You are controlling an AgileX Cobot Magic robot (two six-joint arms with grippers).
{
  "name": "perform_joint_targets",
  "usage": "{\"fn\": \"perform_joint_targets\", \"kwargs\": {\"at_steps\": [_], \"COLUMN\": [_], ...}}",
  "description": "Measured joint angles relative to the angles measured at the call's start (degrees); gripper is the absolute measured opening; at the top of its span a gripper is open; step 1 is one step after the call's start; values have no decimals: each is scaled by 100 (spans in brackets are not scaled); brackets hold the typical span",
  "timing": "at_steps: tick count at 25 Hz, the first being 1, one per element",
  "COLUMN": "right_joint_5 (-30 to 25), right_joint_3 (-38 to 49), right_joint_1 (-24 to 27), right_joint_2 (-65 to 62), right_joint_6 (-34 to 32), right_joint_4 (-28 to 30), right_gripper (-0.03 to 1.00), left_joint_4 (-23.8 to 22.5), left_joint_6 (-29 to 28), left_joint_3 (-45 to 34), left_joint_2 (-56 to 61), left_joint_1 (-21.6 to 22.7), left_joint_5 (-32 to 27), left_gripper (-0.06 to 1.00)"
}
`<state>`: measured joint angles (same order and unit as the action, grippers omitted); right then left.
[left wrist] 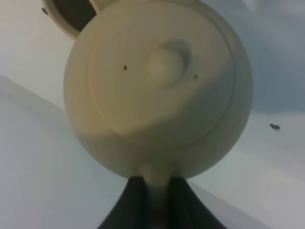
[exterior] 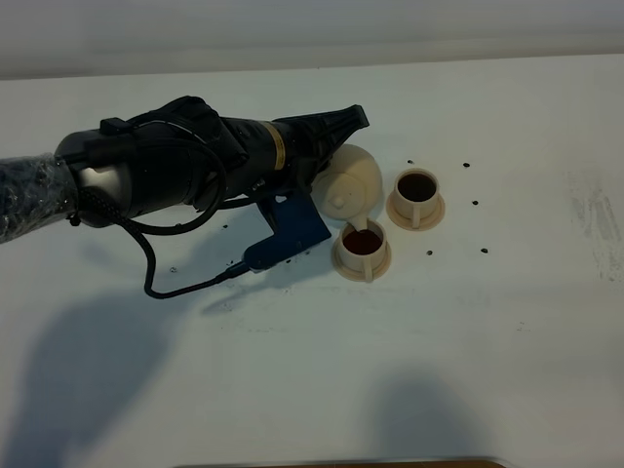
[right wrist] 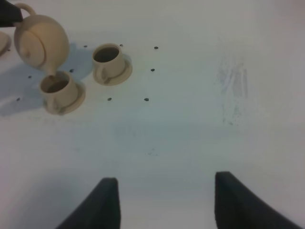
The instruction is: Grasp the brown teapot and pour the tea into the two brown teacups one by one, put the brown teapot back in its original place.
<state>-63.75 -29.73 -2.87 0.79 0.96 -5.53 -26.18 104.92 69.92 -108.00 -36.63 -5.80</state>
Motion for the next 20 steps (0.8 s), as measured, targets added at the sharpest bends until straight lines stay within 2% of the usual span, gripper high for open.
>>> {"fn": "perform_joint_targets", "kwargs": {"at_steps": [20], "right_joint_5": [0], "right_joint_3": [0], "right_joint_1": [0], "right_joint_2": [0], "right_joint_6": [0], "right_joint_4": [0], "right_gripper": [43], "left_joint_4": [0], "left_joint_6": [456], "left_joint_3": [0], "left_joint_2": [0], "left_joint_1": [0], "left_joint_5": [173], "left_gripper": [17]}}
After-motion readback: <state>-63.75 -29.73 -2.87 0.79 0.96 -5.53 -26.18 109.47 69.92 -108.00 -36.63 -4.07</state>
